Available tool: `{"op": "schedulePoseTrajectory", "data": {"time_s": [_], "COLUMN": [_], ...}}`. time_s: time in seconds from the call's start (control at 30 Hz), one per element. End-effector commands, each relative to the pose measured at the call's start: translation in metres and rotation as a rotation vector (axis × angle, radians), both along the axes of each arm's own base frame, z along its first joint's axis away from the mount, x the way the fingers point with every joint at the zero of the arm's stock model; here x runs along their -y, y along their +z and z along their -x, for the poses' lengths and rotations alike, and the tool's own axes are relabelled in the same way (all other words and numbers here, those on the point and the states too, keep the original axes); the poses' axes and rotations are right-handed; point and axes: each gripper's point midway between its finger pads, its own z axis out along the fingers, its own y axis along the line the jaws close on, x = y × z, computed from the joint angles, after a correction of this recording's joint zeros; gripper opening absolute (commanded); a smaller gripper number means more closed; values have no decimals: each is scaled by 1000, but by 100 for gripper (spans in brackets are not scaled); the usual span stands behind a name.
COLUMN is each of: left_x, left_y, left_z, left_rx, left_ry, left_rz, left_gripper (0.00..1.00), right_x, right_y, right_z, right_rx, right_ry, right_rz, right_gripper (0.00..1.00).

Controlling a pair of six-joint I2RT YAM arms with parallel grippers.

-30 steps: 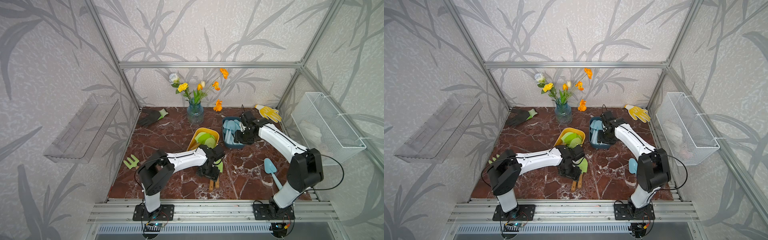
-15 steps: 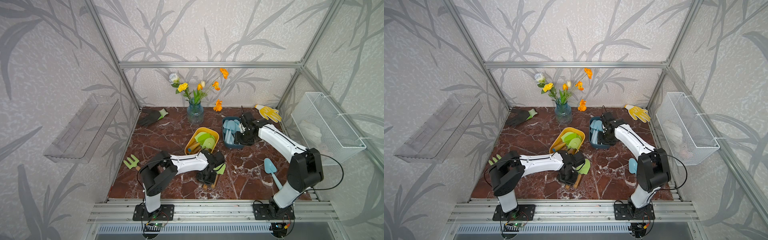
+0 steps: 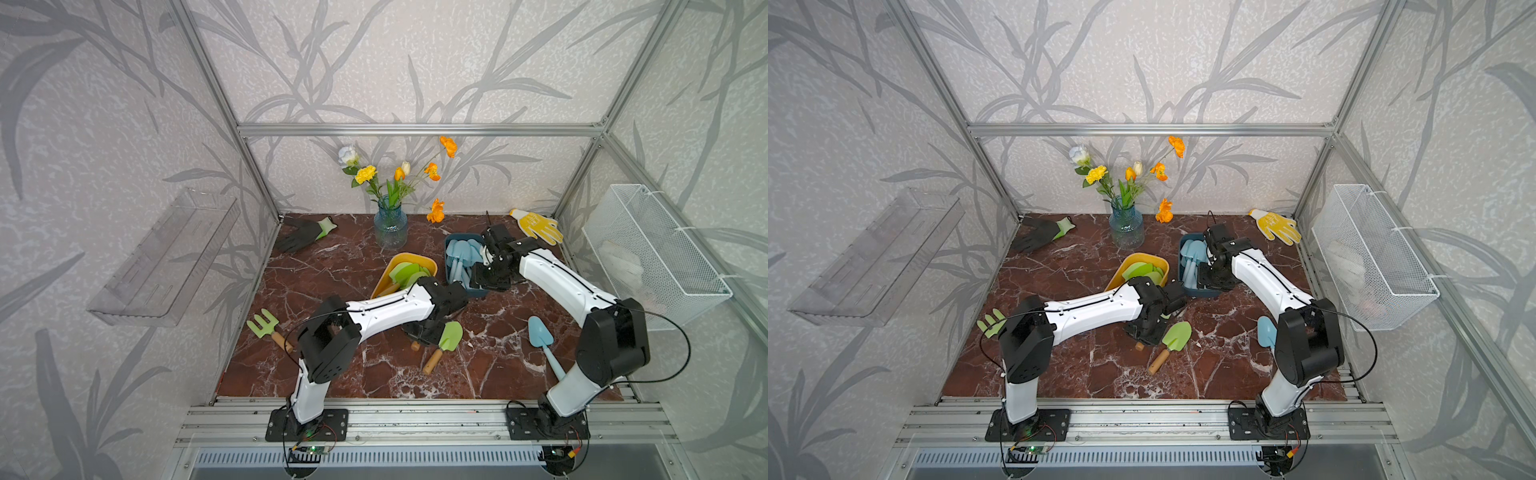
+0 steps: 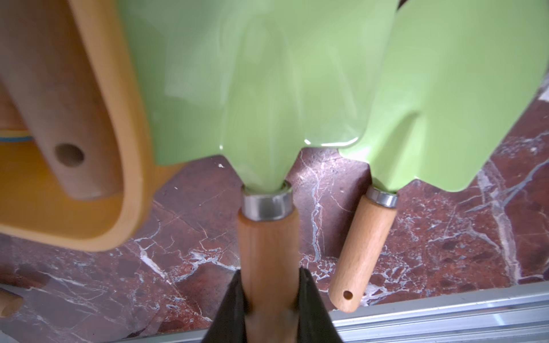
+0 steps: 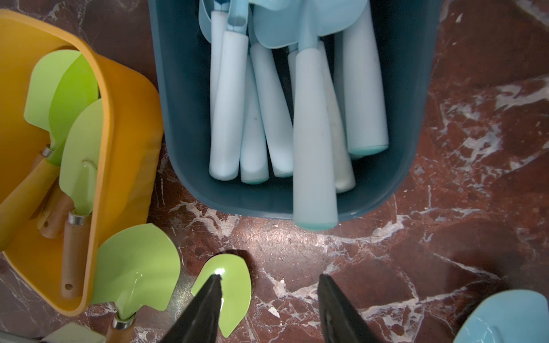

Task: Sort the small shovels by color and place them into the storage box
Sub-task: Pick up the shovel from the center of the board, then place the shovel in the storage box.

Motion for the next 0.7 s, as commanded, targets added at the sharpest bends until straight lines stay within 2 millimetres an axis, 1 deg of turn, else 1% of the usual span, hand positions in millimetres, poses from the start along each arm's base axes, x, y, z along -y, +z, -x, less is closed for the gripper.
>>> {"op": "schedulePoseTrajectory", "data": {"time_s": [0.0,0.13,0.2,0.27,0.33,0.47,0.53,0.67], "left_x": [-17,-20,-20,-17,-13,-1,1,5], "left_y": [28,48,54,56,55,46,43,43], "left_z": [-27,-55,-66,-74,-78,-77,-77,-83], "left_rx": [96,125,130,123,111,73,63,69], "left_ry": [-22,20,38,48,53,41,35,11], "left_rz": [-76,-11,26,62,85,122,118,127], "left_gripper": [0,0,0,0,0,0,0,0], "right_x": [6,9,10,12,15,22,25,30], "right_y": [14,16,15,13,11,7,6,5], "right_z": [2,4,6,8,11,17,20,25], "right_rx": [37,47,46,41,39,33,31,33], "right_ry": [-16,-26,-31,-40,-49,-77,-87,-102], "right_rz": [-1,3,7,11,19,34,42,49], "right_gripper": [54,53,53,53,53,53,53,53]}}
